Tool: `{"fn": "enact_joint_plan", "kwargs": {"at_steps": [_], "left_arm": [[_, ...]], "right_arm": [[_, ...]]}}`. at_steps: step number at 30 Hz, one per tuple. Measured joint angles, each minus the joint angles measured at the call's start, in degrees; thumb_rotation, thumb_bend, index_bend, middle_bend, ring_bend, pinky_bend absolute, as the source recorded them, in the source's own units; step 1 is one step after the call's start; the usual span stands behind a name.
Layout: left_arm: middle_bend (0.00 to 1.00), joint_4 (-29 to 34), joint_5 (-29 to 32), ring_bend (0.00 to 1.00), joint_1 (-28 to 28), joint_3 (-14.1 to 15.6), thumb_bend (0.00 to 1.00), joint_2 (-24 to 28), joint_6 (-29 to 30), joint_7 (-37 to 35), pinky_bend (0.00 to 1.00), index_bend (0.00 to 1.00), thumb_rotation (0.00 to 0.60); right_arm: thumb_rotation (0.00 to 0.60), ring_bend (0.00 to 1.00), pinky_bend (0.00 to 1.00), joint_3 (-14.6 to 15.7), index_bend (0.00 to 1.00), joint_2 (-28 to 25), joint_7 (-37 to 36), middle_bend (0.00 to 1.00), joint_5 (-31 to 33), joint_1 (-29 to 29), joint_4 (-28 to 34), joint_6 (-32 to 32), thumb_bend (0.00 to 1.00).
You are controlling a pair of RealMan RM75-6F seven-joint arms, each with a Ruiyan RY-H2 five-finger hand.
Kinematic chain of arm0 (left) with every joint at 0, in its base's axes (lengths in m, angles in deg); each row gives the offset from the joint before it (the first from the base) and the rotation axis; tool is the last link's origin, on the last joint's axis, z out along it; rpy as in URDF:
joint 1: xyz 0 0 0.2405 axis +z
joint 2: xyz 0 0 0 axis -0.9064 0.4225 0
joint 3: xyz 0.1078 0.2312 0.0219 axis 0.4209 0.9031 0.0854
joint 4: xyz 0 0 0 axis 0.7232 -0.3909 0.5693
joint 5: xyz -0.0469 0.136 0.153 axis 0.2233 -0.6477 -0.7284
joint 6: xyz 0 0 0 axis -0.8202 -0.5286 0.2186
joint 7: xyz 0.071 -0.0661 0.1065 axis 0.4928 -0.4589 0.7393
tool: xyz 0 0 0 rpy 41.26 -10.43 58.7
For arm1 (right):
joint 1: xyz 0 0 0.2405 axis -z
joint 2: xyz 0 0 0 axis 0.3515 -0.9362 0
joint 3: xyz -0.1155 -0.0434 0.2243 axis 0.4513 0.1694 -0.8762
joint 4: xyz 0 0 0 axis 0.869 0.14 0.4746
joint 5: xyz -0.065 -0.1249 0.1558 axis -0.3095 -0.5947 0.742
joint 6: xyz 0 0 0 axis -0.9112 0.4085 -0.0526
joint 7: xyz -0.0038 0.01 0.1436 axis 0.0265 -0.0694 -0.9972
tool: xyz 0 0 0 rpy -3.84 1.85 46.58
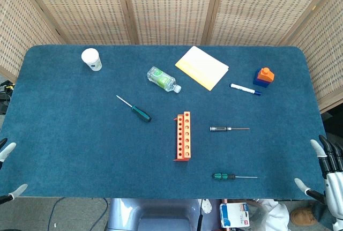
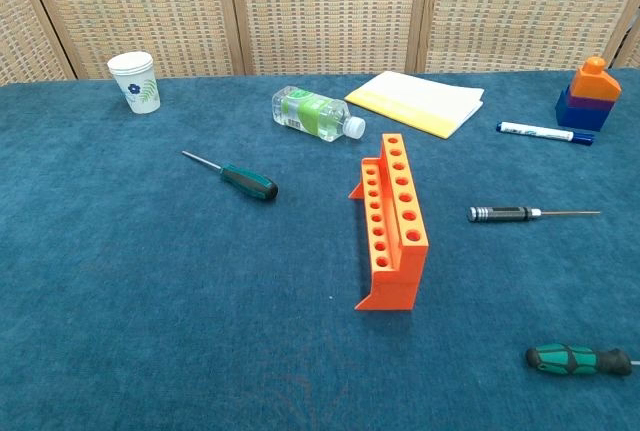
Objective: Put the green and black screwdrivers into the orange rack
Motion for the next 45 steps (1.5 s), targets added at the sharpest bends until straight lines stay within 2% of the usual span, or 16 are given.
{"fn": "enact_joint_plan", "kwargs": {"at_steps": [7, 13, 15, 20, 22, 26, 30, 38, 45], "left_arm": [[0.00, 0.2, 0.1, 0.00, -0.1, 0.0, 0.00, 0.0, -0.6, 0.3, 0.00, 0.00, 0.600], [0.00, 0.6, 0.6, 0.00, -0.3, -0.2, 0.00, 0.2, -0.8, 0.2, 0.00, 0.00, 0.600], [0.00, 0.9, 1.0, 0.00, -0.5, -0.3, 0.00, 0.2, -1.6, 0.6, 0.00, 0.00, 0.600], [0.00, 1.8, 2.3, 0.00, -1.1, -0.6, 0.00, 0.5, -3.3, 1.3, 0.00, 0.00, 0.600], [0.00, 1.8, 2.6, 0.00, -1.2, -0.7, 0.00, 0.5, -3.5, 1.3, 0.00, 0.00, 0.600], [0.00, 2.1, 3.4, 0.00, -1.6, -0.9, 0.00, 0.6, -4.6, 1.4, 0.00, 0.00, 0.600], [0.00, 2.4, 3.9, 0.00, -1.9, -1.1, 0.00, 0.7, -5.3, 1.6, 0.00, 0.00, 0.600], [0.00, 2.5, 4.2, 0.00, -1.9, -1.2, 0.00, 0.7, -5.5, 1.4, 0.00, 0.00, 0.600], [0.00, 2.5, 4.2, 0.00, -1.9, -1.2, 0.00, 0.8, -5.5, 1.2, 0.00, 0.00, 0.600]], "right_arm": [[0.600, 0.00, 0.00, 1.6, 0.04, -0.5, -0.5, 0.00, -1.9, -0.9, 0.1, -2.9, 0.00], [0.600, 0.00, 0.00, 4.3, 0.20, -0.9, -2.4, 0.00, -5.8, -5.3, 0.4, -12.0, 0.00], [0.600, 0.00, 0.00, 4.5, 0.27, 0.4, -2.6, 0.00, -7.2, -7.7, -0.1, -15.9, 0.00], [0.600, 0.00, 0.00, 4.3, 0.32, 6.8, 0.7, 0.00, -8.2, -14.3, -2.3, -26.2, 0.03], [0.600, 0.00, 0.00, 4.1, 0.34, 8.2, 2.6, 0.00, -7.9, -15.3, -2.8, -27.9, 0.06], [0.600, 0.00, 0.00, 3.7, 0.36, 11.0, 6.5, 0.00, -5.5, -16.9, -3.1, -32.7, 0.14], [0.600, 0.00, 0.00, 2.8, 0.37, 14.3, 12.5, 0.00, -1.1, -18.4, -3.2, -37.6, 0.16], [0.600, 0.00, 0.00, 1.5, 0.38, 18.9, 22.9, 0.00, 6.4, -19.9, -3.5, -41.1, 0.17], [0.600, 0.00, 0.00, 0.9, 0.39, 20.6, 27.4, 0.00, 11.9, -20.5, -4.4, -42.9, 0.18]]}}
